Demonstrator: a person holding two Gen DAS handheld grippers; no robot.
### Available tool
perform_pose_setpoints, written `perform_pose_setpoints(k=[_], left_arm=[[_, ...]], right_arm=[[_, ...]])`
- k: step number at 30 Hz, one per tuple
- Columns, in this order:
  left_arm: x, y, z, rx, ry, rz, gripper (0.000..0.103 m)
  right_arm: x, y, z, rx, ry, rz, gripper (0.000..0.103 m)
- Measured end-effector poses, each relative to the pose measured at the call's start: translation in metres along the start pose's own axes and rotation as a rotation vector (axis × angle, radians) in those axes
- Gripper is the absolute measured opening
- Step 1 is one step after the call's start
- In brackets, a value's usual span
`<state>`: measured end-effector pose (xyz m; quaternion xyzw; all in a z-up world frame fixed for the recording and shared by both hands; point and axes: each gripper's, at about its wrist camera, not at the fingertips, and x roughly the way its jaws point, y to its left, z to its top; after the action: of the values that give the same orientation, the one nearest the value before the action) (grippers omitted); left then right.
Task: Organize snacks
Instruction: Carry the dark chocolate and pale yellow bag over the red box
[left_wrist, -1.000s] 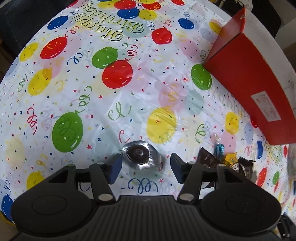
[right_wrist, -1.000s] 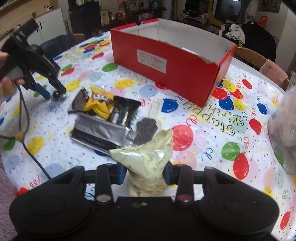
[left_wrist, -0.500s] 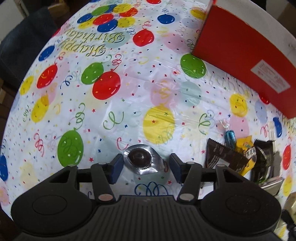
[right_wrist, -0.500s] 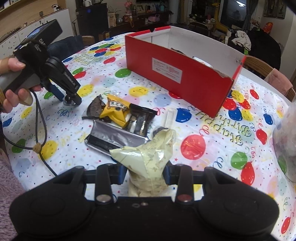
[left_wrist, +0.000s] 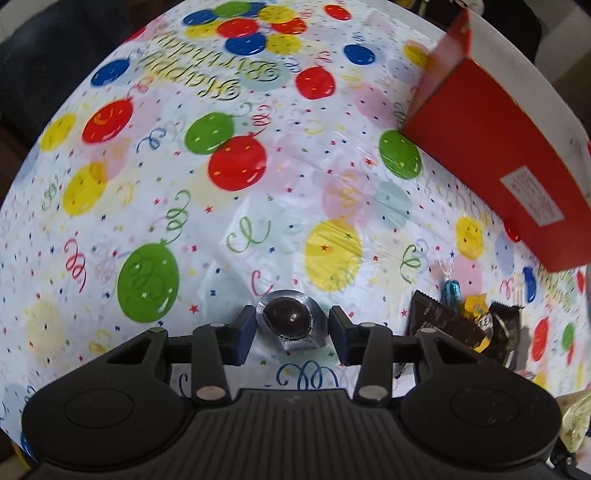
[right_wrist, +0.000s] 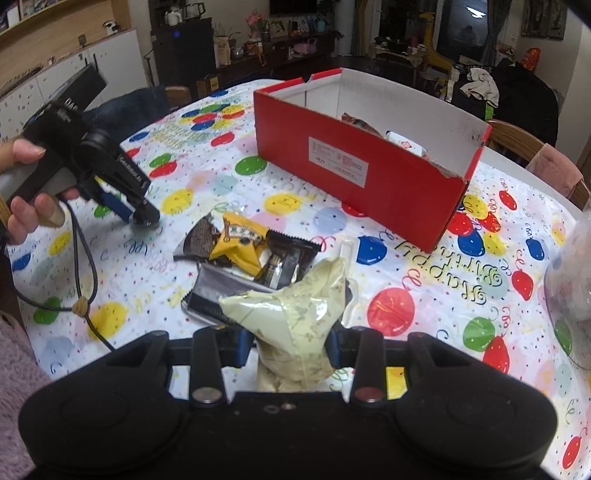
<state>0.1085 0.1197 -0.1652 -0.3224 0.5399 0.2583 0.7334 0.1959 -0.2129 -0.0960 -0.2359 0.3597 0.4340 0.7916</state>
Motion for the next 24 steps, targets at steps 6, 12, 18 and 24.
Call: perform_pose_setpoints(k=[6,12,18,24], left_arm=[[-0.017,0.002,0.004,-0.017,-0.016,-0.038,0.042],[-0.034,-0.009,0.014,-0.009,-0.028,-0.090,0.042],[-0.055,-0.043,0.033,0.060,-0.073,-0.143,0.042],[-0.079,-0.089,0.063,0.158,-0.146,-0.180,0.042]], right_arm=[[-0.006,-0.010,0.012,0.066,-0.029,-0.019,0.037],[-0.015,-0.028,0.031,0.144,-0.079,-0.063,0.037],[-0.022,-0.052,0.061,0.205,-0.140,-0.103,0.037],[-0.022,-0.073,0.093,0.225,-0.180,-0.137,0.037]])
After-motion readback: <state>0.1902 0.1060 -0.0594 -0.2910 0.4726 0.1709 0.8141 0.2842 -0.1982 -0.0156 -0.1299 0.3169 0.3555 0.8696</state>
